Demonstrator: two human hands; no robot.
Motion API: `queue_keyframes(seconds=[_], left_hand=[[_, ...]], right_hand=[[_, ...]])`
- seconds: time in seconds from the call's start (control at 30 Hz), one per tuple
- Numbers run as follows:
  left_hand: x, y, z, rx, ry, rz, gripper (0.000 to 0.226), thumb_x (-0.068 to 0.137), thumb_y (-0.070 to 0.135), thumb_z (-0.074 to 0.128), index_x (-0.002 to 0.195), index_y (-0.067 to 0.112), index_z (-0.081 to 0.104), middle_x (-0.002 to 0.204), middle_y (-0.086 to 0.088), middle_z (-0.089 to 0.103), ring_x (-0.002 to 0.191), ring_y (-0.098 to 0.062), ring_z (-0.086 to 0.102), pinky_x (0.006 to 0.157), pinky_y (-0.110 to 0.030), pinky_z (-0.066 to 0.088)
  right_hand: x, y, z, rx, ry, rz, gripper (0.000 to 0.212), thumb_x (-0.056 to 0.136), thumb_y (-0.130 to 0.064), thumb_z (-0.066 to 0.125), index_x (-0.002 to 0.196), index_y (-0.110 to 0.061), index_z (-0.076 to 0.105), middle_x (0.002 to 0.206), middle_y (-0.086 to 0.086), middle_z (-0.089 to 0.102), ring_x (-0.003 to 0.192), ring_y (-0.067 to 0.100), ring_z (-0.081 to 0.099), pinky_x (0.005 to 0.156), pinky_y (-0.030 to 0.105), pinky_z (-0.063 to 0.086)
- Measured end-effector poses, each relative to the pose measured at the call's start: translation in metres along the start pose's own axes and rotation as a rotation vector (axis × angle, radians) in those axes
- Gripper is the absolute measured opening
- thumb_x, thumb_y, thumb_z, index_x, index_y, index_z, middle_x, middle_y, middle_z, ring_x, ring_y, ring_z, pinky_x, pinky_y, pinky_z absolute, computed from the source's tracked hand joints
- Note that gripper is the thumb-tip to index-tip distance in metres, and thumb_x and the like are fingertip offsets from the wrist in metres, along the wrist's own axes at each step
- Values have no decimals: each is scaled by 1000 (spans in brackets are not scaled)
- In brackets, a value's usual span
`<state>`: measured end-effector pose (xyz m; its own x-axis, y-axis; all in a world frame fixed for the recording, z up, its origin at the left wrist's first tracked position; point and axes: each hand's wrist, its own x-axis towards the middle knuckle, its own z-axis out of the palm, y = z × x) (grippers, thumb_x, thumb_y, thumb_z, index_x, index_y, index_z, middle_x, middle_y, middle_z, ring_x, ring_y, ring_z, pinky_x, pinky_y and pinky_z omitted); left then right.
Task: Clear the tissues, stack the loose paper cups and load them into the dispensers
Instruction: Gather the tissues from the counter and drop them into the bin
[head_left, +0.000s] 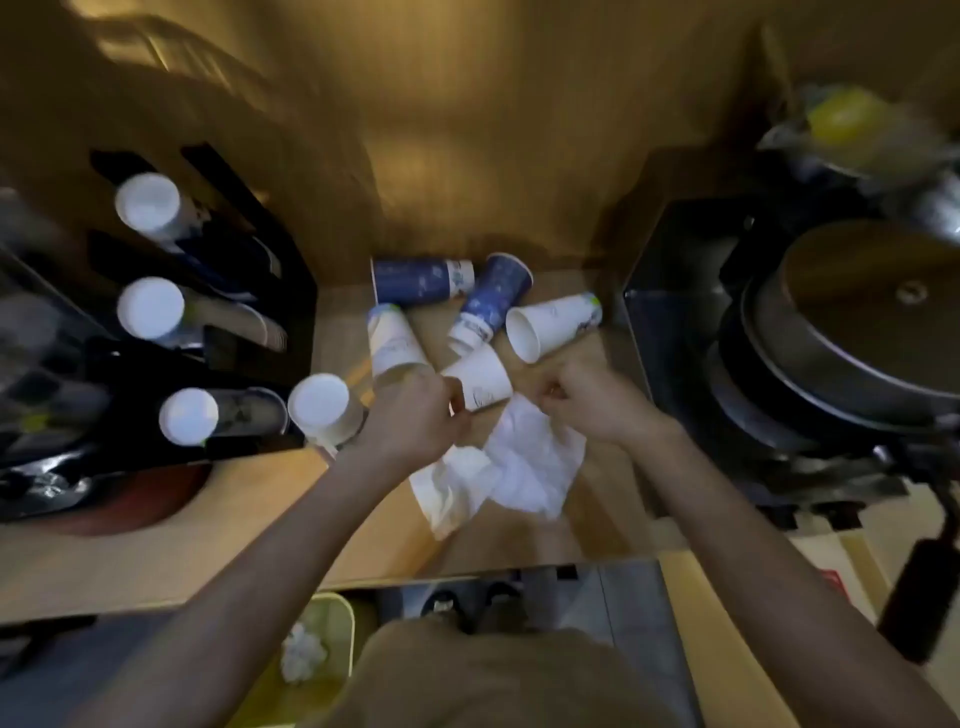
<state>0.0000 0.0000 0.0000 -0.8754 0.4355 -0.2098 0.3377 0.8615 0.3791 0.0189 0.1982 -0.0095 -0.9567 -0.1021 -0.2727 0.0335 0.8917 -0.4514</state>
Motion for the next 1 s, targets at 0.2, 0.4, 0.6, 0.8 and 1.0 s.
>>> queue_keyframes(seconds=[0.2,0.4,0.6,0.8,1.0], left_hand=[[-18,-16,77,95,-171,-182,43,89,28,49,128,12,43,126,-16,52,117,-35,49,87,-43,47],[-18,-26,140,237,-228,-252,63,95,29,39,147,24,4,159,-7,-2,142,-31,16,107,-47,31],[-16,-29,163,282,-117,-257,44,82,24,58,125,21,50,138,-10,52,111,-37,58,79,-44,53],[-31,-43,165,341,-20,-152,29,69,20,49,88,24,70,93,0,74,76,-25,66,61,-31,50],[-63,-50,152,8,-43,-239,15,71,14,65,85,11,69,70,-14,70,63,-35,66,52,-32,51]], right_hand=[[-11,29,80,29,-90,197,35,91,-22,46,123,-11,53,124,15,59,114,34,53,88,39,47],[-7,52,136,-225,-174,105,60,94,-28,38,147,-21,11,157,14,15,141,32,20,115,42,22],[-10,66,154,-319,-27,15,45,73,-18,70,117,-19,59,126,18,59,107,36,60,78,43,55],[-10,68,155,-337,33,-38,32,61,-13,78,91,-17,68,92,8,69,82,28,66,59,31,55],[-8,38,150,17,-177,-34,26,90,-10,47,111,-11,63,107,14,64,97,30,59,68,33,42]])
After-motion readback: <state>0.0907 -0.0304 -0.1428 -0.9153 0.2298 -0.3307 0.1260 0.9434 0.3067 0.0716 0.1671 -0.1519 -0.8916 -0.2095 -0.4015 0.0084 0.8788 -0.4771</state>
